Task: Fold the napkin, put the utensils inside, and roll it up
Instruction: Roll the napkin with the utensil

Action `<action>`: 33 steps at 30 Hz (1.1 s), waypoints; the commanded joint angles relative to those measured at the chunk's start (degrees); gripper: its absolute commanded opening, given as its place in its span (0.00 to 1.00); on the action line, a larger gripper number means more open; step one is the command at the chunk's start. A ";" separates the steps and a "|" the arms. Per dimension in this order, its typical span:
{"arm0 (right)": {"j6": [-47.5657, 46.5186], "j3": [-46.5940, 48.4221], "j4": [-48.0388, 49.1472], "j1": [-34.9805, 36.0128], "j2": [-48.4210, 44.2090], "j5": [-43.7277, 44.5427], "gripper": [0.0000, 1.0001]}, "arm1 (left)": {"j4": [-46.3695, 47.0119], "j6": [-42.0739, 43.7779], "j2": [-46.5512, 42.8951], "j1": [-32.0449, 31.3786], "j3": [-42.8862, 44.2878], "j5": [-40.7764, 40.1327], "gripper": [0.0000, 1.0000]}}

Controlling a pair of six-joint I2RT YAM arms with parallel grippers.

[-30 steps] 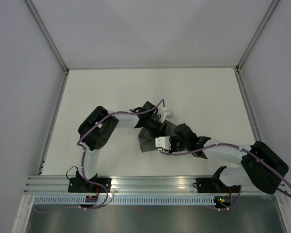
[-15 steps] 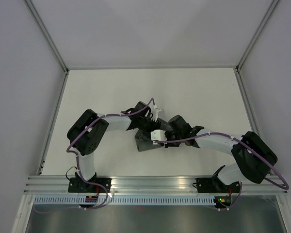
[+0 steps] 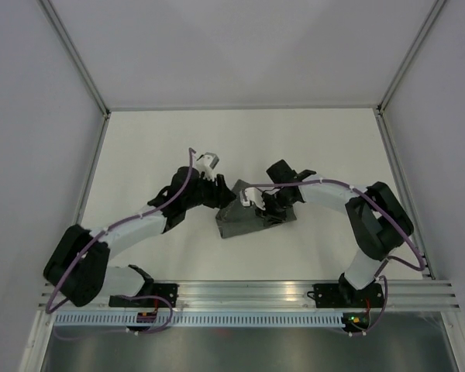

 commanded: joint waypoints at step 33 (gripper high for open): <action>1.97 39.63 -38.05 -3.85 40.86 -3.14 0.00 | 13.91 46.43 16.13 -33.13 3.88 -34.44 0.64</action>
